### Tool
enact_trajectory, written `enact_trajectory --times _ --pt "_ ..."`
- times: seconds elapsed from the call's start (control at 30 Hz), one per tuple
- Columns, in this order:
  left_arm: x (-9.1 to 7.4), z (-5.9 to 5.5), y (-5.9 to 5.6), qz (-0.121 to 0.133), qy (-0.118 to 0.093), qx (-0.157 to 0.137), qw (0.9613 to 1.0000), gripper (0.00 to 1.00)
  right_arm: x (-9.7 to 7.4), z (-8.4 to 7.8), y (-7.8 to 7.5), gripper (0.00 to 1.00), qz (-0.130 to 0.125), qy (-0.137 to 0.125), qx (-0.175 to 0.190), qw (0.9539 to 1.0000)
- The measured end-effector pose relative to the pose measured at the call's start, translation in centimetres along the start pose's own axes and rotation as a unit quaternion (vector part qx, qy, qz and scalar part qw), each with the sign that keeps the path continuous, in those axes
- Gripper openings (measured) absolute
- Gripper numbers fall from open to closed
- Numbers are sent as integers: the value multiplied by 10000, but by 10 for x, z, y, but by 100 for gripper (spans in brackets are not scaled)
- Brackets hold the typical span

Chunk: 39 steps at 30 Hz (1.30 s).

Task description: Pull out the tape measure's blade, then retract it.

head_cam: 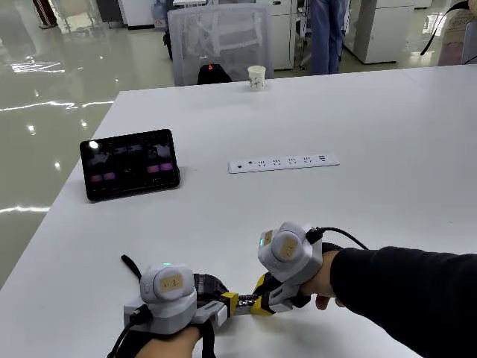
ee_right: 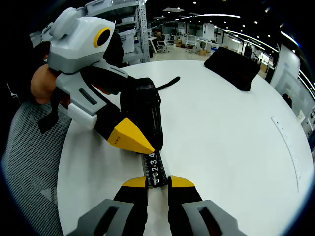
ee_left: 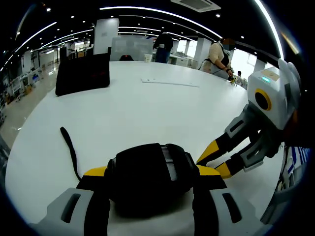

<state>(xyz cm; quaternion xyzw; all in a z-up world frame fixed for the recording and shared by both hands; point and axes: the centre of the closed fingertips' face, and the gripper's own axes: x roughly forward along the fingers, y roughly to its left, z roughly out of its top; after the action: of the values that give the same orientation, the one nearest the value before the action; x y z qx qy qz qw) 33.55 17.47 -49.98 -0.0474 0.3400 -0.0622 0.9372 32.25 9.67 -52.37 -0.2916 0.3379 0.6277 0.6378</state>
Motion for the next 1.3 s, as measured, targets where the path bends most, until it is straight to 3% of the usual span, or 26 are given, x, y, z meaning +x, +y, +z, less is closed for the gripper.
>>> enact_trajectory --times 0.27,1.3 --pt "0 0 0 -9 1 -13 10000 63 3 4 0 12 23 -70 110 9999" --pt "0 1 1 -26 1 -84 10000 63 14 19 2 12 37 -190 -10 9998"
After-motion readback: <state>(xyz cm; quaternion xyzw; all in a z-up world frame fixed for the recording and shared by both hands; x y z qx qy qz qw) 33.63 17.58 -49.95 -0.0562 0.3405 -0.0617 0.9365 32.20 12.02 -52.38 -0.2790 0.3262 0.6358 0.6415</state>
